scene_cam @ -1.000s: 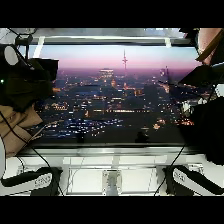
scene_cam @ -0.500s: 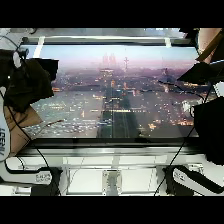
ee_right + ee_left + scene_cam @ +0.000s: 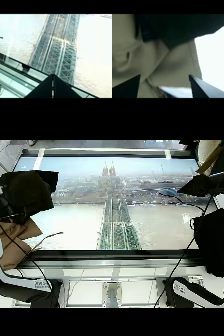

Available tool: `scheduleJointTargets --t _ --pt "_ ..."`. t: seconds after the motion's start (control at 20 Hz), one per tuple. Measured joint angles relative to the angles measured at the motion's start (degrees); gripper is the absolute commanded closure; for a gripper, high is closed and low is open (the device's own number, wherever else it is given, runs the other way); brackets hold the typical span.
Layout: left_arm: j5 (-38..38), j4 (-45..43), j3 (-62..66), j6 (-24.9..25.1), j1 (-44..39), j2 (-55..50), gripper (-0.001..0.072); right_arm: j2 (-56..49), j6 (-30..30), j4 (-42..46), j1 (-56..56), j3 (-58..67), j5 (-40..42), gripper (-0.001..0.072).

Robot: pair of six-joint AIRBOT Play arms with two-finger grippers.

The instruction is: Fold the clothes and pants, and hang the long-sleeved shirts on hangers.

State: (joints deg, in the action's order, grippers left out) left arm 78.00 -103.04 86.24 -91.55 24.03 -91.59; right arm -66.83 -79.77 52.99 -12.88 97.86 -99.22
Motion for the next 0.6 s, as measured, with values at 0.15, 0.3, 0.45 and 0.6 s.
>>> scheduleJointTargets --t 0.15,0.3,0.45,0.6 --pt "-8.83 -0.31 -0.20 -1.97 1.46 -0.35 0.0004 0.00 0.00 0.09 0.00 0.00 -0.20 0.0708" --pt "-15.47 -0.90 -0.24 -4.37 3.17 -1.60 0.0004 0.00 -0.02 0.50 0.00 0.00 -0.20 0.0708" --pt "-19.98 -0.11 -0.28 -5.60 4.48 -3.87 0.0004 0.00 -0.13 0.94 0.00 0.00 -0.20 0.0708" --pt "-25.07 3.67 -0.28 -5.84 4.94 -6.08 0.0031 0.00 -0.28 1.14 0.00 -0.02 -0.17 0.0708"
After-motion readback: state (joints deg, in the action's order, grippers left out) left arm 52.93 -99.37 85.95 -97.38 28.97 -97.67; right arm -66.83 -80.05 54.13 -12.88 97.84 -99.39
